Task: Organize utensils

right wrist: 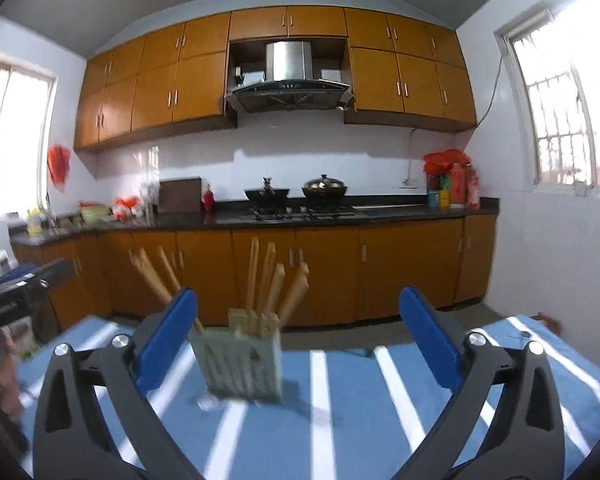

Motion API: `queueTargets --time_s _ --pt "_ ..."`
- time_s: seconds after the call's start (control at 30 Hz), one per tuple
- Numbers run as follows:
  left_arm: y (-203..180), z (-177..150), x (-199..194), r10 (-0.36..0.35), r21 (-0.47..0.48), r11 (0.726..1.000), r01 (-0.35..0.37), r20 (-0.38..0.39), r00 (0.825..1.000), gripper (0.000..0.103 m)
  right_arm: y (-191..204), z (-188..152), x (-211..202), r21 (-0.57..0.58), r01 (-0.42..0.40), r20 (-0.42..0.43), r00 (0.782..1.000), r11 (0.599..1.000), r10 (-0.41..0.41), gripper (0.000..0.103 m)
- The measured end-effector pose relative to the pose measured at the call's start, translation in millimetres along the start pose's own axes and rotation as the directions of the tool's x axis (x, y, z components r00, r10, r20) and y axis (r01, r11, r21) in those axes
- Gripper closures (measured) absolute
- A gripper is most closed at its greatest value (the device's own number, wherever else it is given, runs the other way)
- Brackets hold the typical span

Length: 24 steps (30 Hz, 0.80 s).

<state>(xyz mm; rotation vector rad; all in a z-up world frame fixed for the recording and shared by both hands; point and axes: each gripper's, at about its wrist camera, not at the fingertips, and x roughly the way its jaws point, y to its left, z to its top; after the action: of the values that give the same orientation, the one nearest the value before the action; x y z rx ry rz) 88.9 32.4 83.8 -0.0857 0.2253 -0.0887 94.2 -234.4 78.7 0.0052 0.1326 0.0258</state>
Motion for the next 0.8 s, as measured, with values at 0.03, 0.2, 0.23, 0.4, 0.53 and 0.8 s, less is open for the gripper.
queueTargets --time_s 0.03,0.2,0.23,0.4,0.53,0.8 --pt "1.1 -8.9 -4.7 0.012 0.014 1.000 -0.012 -0.009 1.000 0.002 0.6 -9.8 -6.2 -0.014 0.009 -0.019 1.000 1.000 -0.009 0.004" --pt "5.0 -47.3 -20.1 0.047 0.050 0.998 -0.043 -0.073 0.996 0.002 6.2 -44.3 -21.2 -0.023 0.015 -0.109 0.994 1.000 -0.017 0.004" --pt "5.4 -53.7 -22.5 0.042 0.050 0.998 -0.038 -0.091 0.995 0.002 6.7 -50.2 -23.3 -0.023 0.018 -0.117 0.993 1.000 -0.020 0.004" --pt "1.7 -79.3 -32.1 0.056 0.049 0.998 -0.050 -0.137 0.989 0.002 18.6 -85.4 -34.7 -0.015 -0.009 -0.183 0.983 1.000 0.006 0.004" --pt "-1.9 -98.0 -42.8 0.077 0.051 0.996 -0.071 -0.139 0.987 0.002 28.4 -103.6 -41.5 -0.035 -0.003 -0.215 0.977 0.999 -0.004 0.004" --pt "-6.7 -111.9 -48.0 0.078 0.070 0.995 -0.068 -0.158 0.984 0.002 25.8 -122.4 -46.2 -0.024 0.006 -0.263 0.965 1.000 -0.012 0.004"
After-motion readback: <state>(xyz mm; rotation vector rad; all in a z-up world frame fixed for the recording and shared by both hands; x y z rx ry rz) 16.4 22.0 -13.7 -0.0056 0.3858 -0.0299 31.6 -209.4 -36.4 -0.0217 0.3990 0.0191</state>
